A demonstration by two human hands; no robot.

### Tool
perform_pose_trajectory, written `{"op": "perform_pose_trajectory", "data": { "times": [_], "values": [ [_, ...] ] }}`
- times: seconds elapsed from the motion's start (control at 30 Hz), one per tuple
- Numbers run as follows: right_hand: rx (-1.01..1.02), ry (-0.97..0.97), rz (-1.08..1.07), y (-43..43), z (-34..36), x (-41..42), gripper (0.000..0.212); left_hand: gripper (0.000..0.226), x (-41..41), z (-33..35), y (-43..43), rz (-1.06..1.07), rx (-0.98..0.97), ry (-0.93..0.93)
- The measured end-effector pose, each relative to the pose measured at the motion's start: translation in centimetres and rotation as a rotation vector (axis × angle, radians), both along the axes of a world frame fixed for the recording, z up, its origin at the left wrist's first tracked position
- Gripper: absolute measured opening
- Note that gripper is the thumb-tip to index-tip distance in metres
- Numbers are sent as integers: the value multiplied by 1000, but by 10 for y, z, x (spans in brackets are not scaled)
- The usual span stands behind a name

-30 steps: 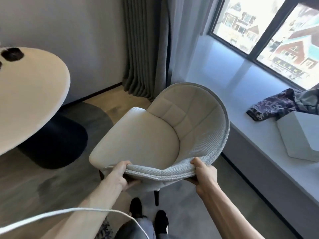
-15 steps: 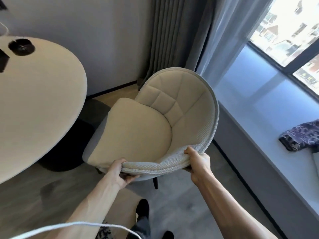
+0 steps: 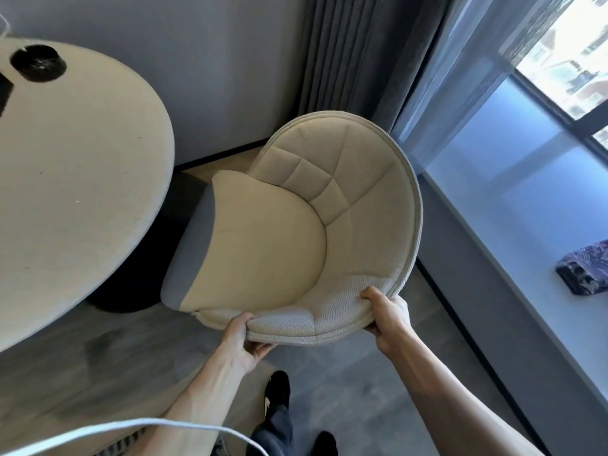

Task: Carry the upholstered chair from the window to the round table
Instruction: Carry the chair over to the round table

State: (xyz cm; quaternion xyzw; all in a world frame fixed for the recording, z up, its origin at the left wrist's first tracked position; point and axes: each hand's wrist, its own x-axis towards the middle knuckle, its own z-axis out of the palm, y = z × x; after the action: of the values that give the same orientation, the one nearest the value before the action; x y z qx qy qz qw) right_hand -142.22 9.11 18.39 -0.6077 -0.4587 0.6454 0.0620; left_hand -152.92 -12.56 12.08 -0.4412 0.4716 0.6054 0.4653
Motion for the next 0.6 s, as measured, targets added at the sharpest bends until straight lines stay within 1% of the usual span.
{"op": "perform_pose_trajectory", "data": {
  "times": [0.17, 0.27, 0.43, 0.53, 0.6],
  "values": [
    [-2, -18, 2, -8, -6, 12, 9, 14, 13, -11, -10, -3, -10, -5],
    [-12, -7, 1, -10, -2, 11, 9, 14, 14, -8, -13, -10, 15, 5],
    [-17, -22, -22, -9, 0, 15, 16, 11, 18, -6, -12, -32, 22, 8],
    [-4, -52, -37, -12, -5, 26, 19, 10, 24, -10, -16, -60, 5, 12],
    [-7, -36, -40, -13, -8, 28, 19, 9, 22, -12, -18, -98, 18, 23]
  ]
}}
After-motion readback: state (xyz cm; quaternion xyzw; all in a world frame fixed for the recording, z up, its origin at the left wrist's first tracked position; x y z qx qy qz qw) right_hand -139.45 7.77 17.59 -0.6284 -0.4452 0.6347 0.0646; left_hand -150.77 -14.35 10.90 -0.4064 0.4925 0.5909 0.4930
